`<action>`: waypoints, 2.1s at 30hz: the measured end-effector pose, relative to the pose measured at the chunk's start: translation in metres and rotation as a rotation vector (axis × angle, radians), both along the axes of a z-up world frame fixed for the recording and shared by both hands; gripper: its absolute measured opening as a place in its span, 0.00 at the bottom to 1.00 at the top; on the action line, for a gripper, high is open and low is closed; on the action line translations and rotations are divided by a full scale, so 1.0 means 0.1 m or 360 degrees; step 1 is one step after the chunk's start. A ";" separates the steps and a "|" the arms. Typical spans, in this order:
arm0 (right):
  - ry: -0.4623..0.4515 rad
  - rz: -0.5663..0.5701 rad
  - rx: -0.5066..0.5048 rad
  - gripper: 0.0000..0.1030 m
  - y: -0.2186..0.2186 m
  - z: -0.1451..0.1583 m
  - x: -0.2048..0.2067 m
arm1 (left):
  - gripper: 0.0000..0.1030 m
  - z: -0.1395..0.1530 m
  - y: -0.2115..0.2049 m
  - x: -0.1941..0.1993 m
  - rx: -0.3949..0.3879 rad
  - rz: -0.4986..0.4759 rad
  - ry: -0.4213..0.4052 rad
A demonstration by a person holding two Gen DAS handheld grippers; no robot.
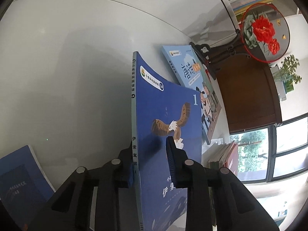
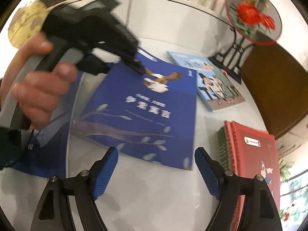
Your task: Organize books
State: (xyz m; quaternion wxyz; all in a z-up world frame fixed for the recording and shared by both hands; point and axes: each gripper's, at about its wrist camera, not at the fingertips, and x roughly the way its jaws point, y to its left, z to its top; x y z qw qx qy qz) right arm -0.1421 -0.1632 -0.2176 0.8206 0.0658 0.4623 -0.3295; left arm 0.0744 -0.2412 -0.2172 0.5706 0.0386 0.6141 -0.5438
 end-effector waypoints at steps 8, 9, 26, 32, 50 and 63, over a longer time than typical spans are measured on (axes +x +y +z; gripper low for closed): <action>0.0037 0.0024 -0.0119 0.78 0.22 -0.09 0.08 | 0.23 -0.01 -0.04 0.02 0.0063 0.0008 0.0055; 0.0030 0.0017 -0.0106 0.78 0.22 -0.09 0.07 | 0.23 -0.01 -0.04 0.02 0.0063 0.0003 0.0050; -0.0212 -0.0467 0.0597 0.77 -0.79 -0.15 -0.42 | 0.23 -0.03 -0.04 0.04 0.0043 0.0001 0.0068; -0.0226 -0.0495 0.0570 0.81 -0.80 -0.17 -0.39 | 0.23 -0.03 -0.04 0.04 0.0036 -0.0005 0.0069; -0.0281 -0.0447 0.0633 0.71 -1.44 -0.19 0.27 | 0.23 0.01 -0.06 0.25 0.0019 -0.0091 -0.0062; -0.0593 -0.0323 0.0857 0.66 -1.89 -0.21 0.21 | 0.25 -0.05 -0.02 0.40 -0.0049 -0.0089 0.0027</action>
